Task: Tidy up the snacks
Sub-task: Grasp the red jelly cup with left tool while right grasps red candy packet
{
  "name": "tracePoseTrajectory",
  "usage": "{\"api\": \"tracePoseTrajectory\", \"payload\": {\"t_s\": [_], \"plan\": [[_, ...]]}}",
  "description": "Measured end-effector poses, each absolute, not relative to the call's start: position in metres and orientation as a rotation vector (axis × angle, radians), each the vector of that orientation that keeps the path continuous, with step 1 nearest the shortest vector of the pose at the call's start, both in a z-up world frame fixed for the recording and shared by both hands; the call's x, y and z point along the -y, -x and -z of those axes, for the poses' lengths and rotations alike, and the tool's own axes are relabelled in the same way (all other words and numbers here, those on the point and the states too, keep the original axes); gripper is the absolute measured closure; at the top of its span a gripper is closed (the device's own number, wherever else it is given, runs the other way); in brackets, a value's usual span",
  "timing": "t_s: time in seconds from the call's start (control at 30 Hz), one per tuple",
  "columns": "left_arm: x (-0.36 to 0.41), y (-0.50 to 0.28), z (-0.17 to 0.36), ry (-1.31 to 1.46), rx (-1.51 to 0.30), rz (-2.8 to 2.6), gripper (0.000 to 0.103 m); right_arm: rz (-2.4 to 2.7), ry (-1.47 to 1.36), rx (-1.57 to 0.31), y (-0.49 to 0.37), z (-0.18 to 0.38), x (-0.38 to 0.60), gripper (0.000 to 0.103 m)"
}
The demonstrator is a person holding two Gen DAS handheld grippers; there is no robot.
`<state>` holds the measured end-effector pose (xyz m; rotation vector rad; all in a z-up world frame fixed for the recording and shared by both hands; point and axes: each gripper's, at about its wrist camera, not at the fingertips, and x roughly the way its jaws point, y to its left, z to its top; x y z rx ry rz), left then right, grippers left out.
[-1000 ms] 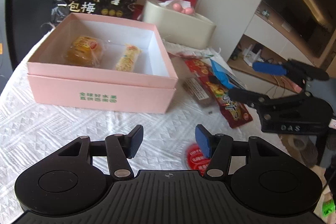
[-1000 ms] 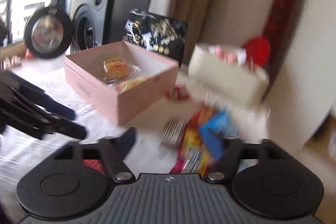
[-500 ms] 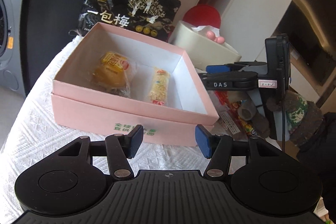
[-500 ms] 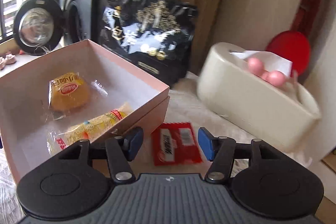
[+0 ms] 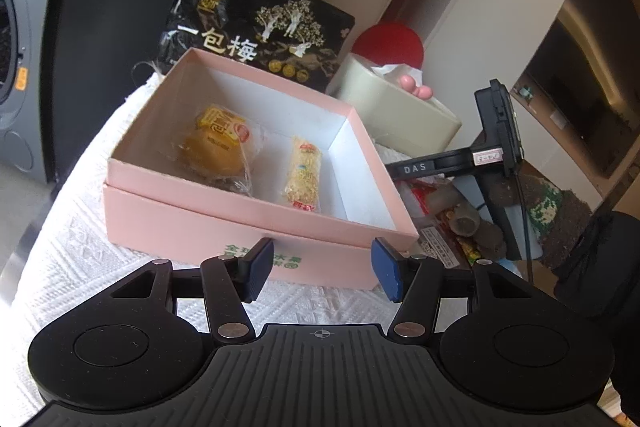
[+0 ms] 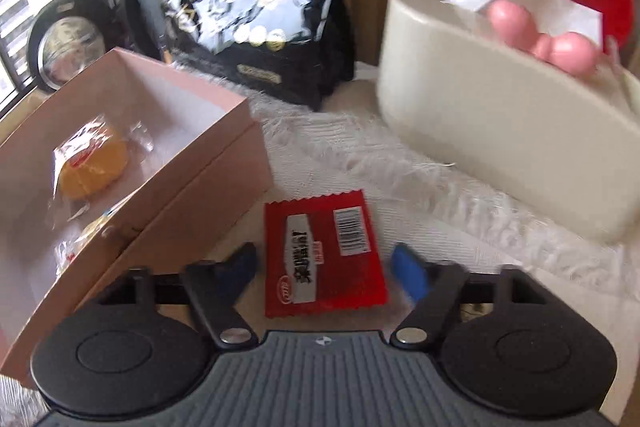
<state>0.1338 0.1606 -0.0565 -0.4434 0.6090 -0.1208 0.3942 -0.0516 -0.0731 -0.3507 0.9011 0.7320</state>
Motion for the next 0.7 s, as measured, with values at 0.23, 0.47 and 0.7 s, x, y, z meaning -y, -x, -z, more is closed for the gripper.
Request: {"api": "tracePoseTrajectory", "payload": {"t_s": [0.23, 0.47, 0.7], "plan": [[-0.165, -0.135, 0.055, 0.471, -0.604, 0.064, 0.043, -0.775, 0.282, -0.899, -0.357, 0.036, 0.077, 0.063], [-0.128, -0.134, 0.045, 0.425, -0.644, 0.152, 0.043, -0.797, 0.136, -0.898, -0.283, 0.012, 0.136, 0.065], [-0.034, -0.111, 0.057, 0.207, -0.787, 0.315, 0.043, -0.618, 0.15, -0.826, -0.195, 0.027, 0.19, 0.064]]}}
